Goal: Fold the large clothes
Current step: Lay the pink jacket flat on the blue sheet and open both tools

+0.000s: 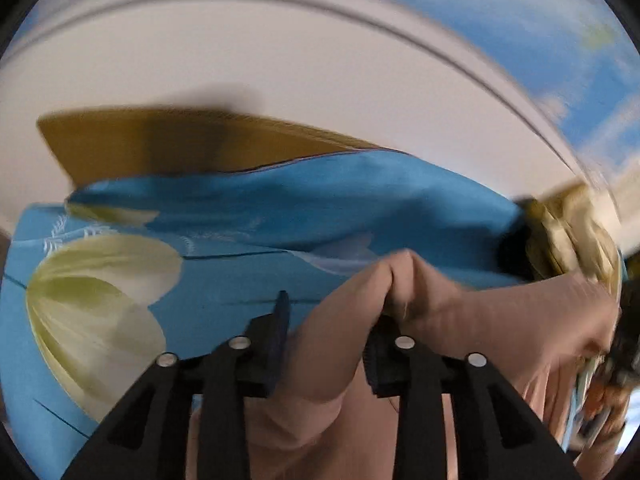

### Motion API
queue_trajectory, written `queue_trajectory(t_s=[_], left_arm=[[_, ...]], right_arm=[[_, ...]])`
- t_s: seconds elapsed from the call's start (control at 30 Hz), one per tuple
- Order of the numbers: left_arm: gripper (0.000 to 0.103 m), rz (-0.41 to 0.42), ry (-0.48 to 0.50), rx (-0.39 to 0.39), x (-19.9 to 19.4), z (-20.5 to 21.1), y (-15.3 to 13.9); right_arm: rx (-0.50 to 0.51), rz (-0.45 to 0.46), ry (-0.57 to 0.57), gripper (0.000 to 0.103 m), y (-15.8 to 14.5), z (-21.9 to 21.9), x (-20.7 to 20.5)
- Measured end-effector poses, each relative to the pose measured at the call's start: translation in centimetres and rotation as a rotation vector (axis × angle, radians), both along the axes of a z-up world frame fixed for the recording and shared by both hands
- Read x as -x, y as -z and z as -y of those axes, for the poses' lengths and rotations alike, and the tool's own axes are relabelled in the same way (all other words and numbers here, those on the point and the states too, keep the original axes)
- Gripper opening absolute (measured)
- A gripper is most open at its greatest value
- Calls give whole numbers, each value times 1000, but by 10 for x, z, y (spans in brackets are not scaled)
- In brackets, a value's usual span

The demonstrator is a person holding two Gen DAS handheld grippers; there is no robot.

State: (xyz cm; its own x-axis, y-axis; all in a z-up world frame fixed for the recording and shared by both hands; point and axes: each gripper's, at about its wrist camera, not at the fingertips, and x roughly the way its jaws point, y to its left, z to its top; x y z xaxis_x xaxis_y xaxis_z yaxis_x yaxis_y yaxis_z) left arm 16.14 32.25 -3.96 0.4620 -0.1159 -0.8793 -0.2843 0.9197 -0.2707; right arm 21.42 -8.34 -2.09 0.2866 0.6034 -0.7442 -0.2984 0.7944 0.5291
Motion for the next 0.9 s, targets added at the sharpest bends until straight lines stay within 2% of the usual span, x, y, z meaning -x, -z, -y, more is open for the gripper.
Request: queue_trajectory(t_s=[0.03,0.1,0.13,0.17,0.27,0.33,0.43,0.57,0.7,0.73,0.77,0.8,0.83,0.9], left_arm=[[42,1,6,-5,-3,-1,2],[48,34,29,-21,4,-3,-2],[60,52,47,-13,10,-4,-5],[64,76,70,-2,18,-4,-10],[68,138,139,-33,41,0,-22],[70,147,179,-74,63,5,-26],[72,160,236,-100,92,12,-21],[73,162,250,-114,127,17,-10],[73,174,250,-121,144,21,-2],[73,179,251,-116,148,19,-1],[73,182,248,-119,152,19,1],[73,181,246,-127,154,21,3],[73,177,246,-135,155,22,4],[73,183,244,-135,161,23,3]], right_arm=[[-14,-9,15,39,0,1,-2],[-57,-1,14,50,-4,3,5],[-28,47,-11,59,-12,0,15],[15,94,-38,65,-18,-2,25],[145,192,-85,69,-25,-10,50],[207,241,-105,70,-25,-10,71],[220,214,-141,73,-13,-2,93],[342,224,-163,73,6,13,133],[383,247,-161,72,12,47,173],[398,252,-163,58,14,53,180],[427,253,-168,24,17,55,184],[433,237,-170,10,18,58,184],[408,229,-161,4,16,64,183],[356,271,-110,3,-6,82,177]])
